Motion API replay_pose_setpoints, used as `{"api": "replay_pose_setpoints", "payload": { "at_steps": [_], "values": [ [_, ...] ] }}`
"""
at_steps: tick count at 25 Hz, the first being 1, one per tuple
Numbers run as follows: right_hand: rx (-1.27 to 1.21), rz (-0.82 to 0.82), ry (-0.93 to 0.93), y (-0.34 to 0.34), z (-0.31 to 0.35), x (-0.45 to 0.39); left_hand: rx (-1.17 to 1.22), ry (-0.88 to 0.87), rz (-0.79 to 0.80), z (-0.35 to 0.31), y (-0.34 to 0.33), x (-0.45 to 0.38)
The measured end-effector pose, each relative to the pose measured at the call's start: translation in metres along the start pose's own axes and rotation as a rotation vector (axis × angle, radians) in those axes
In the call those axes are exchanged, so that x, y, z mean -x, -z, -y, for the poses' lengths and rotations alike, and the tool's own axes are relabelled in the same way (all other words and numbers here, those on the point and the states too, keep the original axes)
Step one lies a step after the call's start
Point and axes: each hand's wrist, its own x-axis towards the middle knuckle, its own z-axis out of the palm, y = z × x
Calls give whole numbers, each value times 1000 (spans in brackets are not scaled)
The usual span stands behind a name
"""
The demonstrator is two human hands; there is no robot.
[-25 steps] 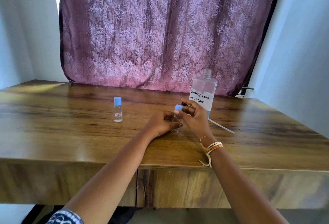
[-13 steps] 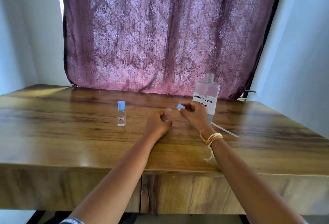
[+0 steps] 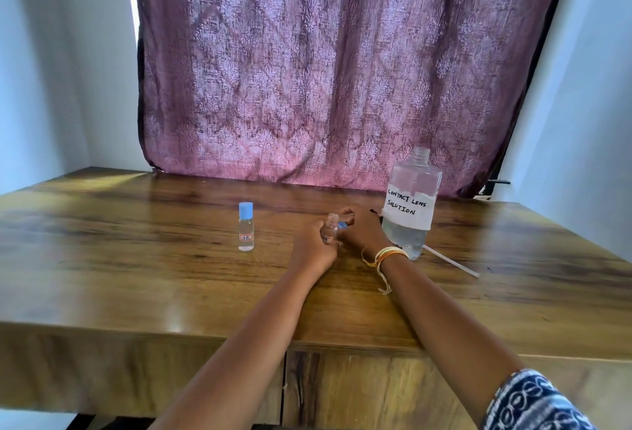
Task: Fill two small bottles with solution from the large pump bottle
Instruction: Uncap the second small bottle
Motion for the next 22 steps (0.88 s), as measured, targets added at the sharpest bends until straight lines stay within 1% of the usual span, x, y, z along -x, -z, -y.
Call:
{"api": "replay_pose_setpoints", "payload": {
  "at_steps": [5,8,11,12,16,20,22],
  "values": [
    [75,10,13,1,0,12,17,11,-26,-2,0,3],
    [69,0,-11,12,12,31,63,6,-33,-4,3,5],
    [125,51,14,27,15,58,37,-15,-18,-3,2,8],
    [139,39,18,31,14,66,19,-34,-10,-4,1,8],
    [60,-163,51,58,6,79,-59,-160,80,-8,-7,10],
    [-142,-293,34,92,7,80,12,-140,160,-3,-11,5],
    [-141,-417,80,103,6,76,88,-133,199,-3,-11,6]
  ]
}}
